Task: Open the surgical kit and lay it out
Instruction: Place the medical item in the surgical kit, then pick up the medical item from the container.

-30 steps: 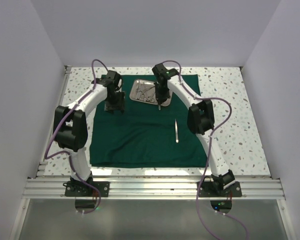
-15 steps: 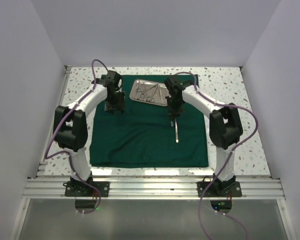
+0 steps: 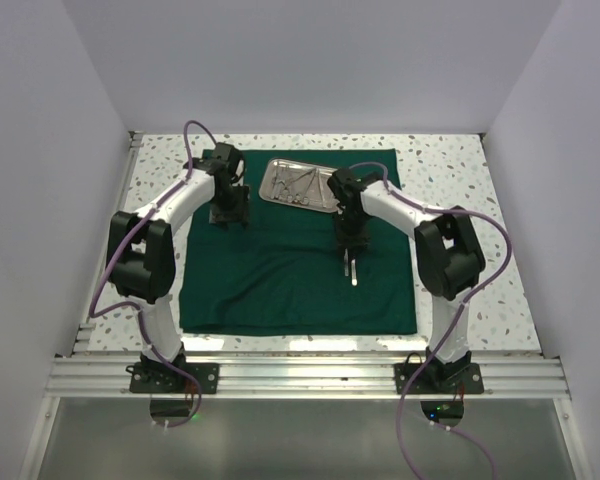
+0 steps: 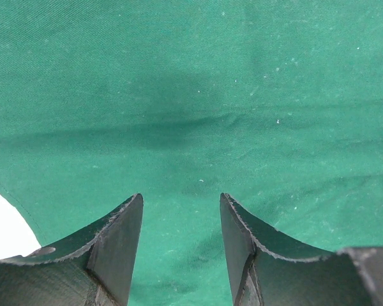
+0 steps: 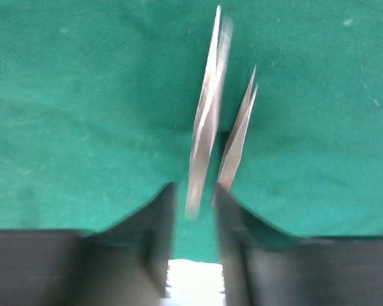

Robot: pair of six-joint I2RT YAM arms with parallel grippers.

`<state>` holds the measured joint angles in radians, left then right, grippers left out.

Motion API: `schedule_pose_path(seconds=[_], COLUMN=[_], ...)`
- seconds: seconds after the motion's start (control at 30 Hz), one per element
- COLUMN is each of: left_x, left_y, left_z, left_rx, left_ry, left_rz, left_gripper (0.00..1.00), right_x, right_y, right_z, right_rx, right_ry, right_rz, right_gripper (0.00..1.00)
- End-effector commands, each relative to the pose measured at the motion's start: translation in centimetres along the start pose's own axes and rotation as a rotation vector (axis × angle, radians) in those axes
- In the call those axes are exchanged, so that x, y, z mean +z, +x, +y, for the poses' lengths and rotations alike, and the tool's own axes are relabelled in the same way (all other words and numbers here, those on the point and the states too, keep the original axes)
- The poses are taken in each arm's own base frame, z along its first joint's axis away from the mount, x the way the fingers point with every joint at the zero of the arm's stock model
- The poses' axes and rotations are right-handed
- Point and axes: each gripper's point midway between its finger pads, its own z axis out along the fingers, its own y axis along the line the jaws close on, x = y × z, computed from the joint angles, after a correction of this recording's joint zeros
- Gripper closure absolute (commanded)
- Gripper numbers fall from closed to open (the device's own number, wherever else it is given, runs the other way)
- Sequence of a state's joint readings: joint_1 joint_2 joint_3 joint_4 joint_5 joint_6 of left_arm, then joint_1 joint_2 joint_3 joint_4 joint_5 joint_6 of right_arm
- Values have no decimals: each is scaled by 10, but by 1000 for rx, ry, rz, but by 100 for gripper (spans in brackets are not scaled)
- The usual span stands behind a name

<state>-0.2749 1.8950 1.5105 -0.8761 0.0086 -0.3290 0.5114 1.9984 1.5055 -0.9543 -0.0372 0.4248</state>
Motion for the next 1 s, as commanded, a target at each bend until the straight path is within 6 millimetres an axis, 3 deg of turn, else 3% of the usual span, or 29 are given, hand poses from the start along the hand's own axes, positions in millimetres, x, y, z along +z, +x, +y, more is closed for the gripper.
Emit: schedule_pose_path(seconds=[0.0, 0.07, 0.13, 0.2, 0.3, 0.33, 0.4, 0.43, 0.47, 0.57, 0.77, 0.97], left_x=[-6, -6, -7, -8, -7, -7, -8, -10, -11, -14, -13, -9], left_y=[-9, -8, -8, -10, -10, -11, -12, -14, -14, -17, -9, -8], left_z=[1, 2, 2, 2, 2, 1, 1, 1, 0, 5, 6, 6], left_rx=[-6, -8, -11, -12, -13, -13, -11, -9, -6, -4, -8, 1], left_ry=[13, 9, 7, 7, 5, 6, 5, 7, 7, -16, -17, -18], left_rz=[-44, -45, -47, -54, -49, -51, -48, -54, -52, -65, -49, -37], left_gripper=[45, 45, 45, 45, 45, 45, 45, 45, 45, 45, 45, 45], right_x=[-46, -68, -92, -102, -123, -110, -117, -94, -104, -83, -44, -43], right_y=[-9, -14, -30, -40, -73, -82, -108, -115, -131, -161, -203, -236], right_z=[4, 5, 8, 9, 20, 22, 29, 31, 36, 39, 31, 35], right_rx=[-30, -36, -39, -47, -59, -61, -71, -75, -82, -58, 0, 26], right_ry=[-4, 1, -5, 4, -10, 5, -5, 10, -1, -5, 40, 23], right_rz=[-57, -83, -147, -171, -267, -252, -312, -277, -324, -346, -429, -537], right_gripper=[60, 41, 33, 21, 20, 19, 19, 19, 19, 20, 23, 25])
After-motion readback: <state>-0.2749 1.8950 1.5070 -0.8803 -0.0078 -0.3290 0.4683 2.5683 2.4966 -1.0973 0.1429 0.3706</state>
